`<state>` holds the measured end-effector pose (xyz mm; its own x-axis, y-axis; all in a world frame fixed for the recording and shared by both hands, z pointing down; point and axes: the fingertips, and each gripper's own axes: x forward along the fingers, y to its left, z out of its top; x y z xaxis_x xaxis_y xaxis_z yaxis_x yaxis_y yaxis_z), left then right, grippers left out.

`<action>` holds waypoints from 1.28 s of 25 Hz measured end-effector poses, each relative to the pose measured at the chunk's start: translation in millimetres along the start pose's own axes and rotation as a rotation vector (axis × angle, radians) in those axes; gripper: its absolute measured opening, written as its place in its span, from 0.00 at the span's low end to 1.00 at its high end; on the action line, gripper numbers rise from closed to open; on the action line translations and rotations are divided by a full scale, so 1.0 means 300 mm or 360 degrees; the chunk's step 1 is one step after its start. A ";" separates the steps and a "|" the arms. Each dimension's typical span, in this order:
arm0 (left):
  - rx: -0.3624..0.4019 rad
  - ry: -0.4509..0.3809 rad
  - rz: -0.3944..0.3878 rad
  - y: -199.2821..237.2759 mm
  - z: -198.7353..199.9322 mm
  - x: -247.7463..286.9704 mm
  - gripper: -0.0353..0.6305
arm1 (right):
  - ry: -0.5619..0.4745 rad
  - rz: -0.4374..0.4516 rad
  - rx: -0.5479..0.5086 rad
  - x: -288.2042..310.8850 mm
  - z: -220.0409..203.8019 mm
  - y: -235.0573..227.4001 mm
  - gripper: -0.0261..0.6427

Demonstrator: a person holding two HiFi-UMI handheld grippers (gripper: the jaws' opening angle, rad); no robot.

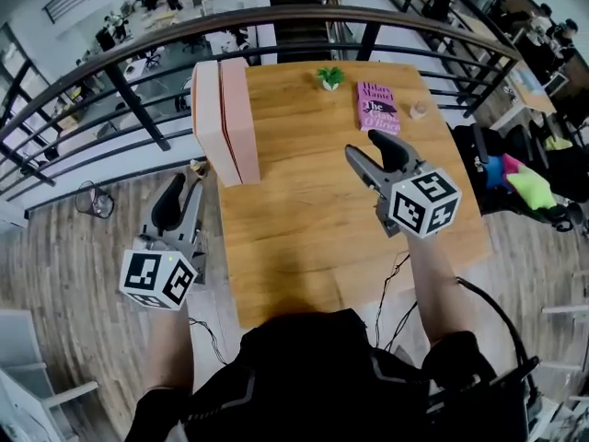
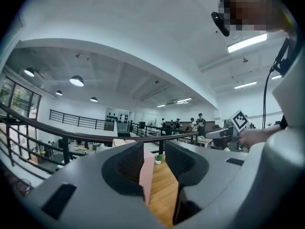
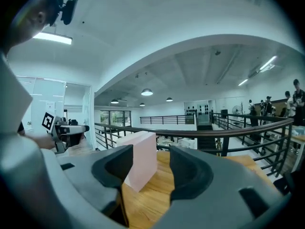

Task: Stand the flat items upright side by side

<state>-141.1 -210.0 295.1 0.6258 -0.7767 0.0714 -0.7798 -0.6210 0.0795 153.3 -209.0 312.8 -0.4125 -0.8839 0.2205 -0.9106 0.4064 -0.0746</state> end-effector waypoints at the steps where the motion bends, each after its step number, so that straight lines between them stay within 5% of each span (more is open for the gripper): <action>1: 0.0011 -0.0019 -0.0008 -0.027 0.024 0.006 0.28 | -0.0020 -0.0012 -0.0011 -0.033 0.024 -0.018 0.40; 4: 0.0013 -0.0036 0.0017 -0.098 0.071 0.034 0.25 | -0.0051 -0.0051 -0.0043 -0.124 0.074 -0.075 0.36; 8: 0.0027 -0.0130 0.0215 -0.121 0.149 0.036 0.17 | -0.0099 -0.0022 -0.0018 -0.187 0.102 -0.122 0.29; 13: -0.0061 -0.0112 0.0127 -0.191 0.193 0.037 0.10 | -0.0114 -0.0006 -0.0050 -0.236 0.116 -0.150 0.23; 19: 0.0014 -0.0077 0.0211 -0.221 0.209 0.038 0.10 | -0.0170 0.0092 -0.0087 -0.254 0.141 -0.113 0.06; 24: 0.0153 -0.0105 0.0284 -0.249 0.224 0.032 0.10 | -0.0247 0.0112 -0.0117 -0.268 0.172 -0.097 0.05; 32: 0.0096 -0.0106 0.0409 -0.242 0.200 0.029 0.10 | -0.0184 0.0054 -0.0136 -0.242 0.145 -0.129 0.05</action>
<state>-80.2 -178.0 230.2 0.4061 -0.9137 0.0156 -0.9139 -0.4060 0.0075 217.5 -170.6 257.5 -0.4475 -0.8881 0.1052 -0.8928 0.4504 0.0040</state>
